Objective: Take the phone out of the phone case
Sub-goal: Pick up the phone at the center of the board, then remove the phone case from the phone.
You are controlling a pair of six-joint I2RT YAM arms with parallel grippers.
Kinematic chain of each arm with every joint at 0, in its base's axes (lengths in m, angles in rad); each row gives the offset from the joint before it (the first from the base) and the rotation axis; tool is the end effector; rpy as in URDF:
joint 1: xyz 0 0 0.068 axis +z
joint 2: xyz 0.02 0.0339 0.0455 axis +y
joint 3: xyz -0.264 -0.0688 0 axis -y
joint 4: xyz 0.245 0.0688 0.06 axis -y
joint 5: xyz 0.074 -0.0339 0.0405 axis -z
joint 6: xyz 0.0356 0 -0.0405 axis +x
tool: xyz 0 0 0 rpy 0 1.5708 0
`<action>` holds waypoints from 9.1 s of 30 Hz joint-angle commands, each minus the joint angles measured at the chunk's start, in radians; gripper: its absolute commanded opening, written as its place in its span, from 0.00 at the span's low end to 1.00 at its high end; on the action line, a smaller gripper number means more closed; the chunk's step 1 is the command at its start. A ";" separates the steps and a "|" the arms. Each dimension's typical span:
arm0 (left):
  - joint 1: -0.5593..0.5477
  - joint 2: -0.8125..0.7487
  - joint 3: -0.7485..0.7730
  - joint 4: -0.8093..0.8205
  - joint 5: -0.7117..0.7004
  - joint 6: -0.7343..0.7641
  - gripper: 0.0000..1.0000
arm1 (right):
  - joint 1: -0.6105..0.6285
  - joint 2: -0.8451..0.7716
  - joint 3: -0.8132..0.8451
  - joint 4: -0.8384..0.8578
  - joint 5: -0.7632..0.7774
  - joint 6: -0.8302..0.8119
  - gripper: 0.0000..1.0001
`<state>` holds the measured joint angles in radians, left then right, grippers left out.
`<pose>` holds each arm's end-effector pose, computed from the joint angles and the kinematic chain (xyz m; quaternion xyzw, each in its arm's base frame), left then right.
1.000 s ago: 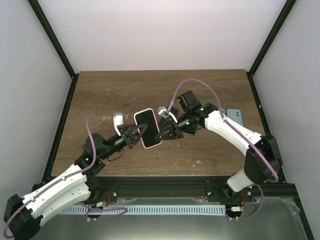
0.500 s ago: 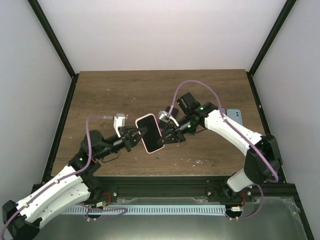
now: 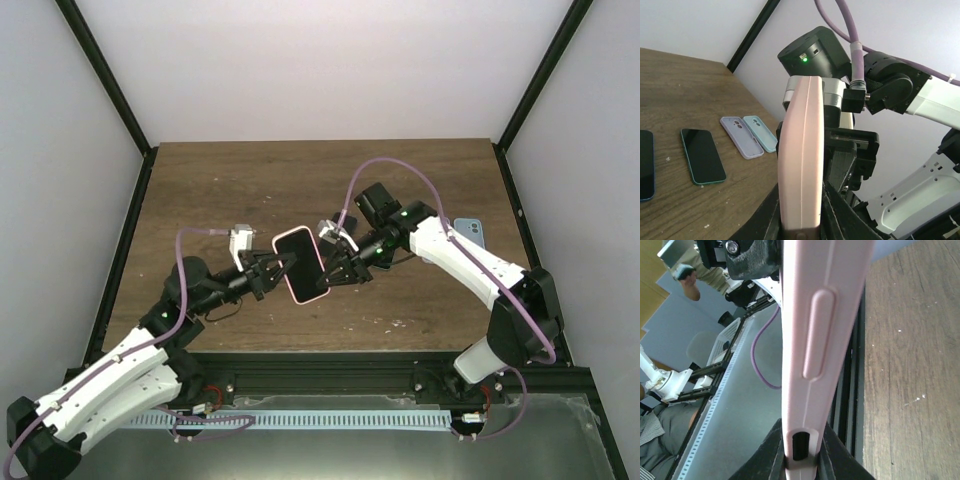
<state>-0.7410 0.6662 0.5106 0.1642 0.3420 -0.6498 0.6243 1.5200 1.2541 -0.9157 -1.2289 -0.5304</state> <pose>0.1183 -0.1245 0.2989 0.1523 0.6876 -0.5403 0.4605 0.2168 0.1975 0.2912 -0.5310 0.6109 0.5724 0.1313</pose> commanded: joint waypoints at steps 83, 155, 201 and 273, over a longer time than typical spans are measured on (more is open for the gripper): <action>0.040 0.363 0.211 0.174 0.620 -0.310 0.00 | 0.218 -0.390 -0.137 0.156 0.494 -0.434 0.29; -0.029 0.437 0.048 0.193 0.564 -0.212 0.00 | -0.149 -0.109 0.020 0.559 -0.291 0.368 0.46; -0.484 0.638 0.291 -0.386 -0.889 0.249 0.53 | -0.163 -0.083 -0.573 0.898 0.568 1.028 0.01; -0.568 1.198 0.634 -0.891 -1.534 0.220 0.50 | -0.167 0.014 -0.540 0.874 0.266 1.092 0.01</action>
<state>-1.3361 1.8366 1.1400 -0.5350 -1.0611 -0.3355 0.4583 1.5436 0.6884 -0.0128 -0.8619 0.5674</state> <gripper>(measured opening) 0.532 0.057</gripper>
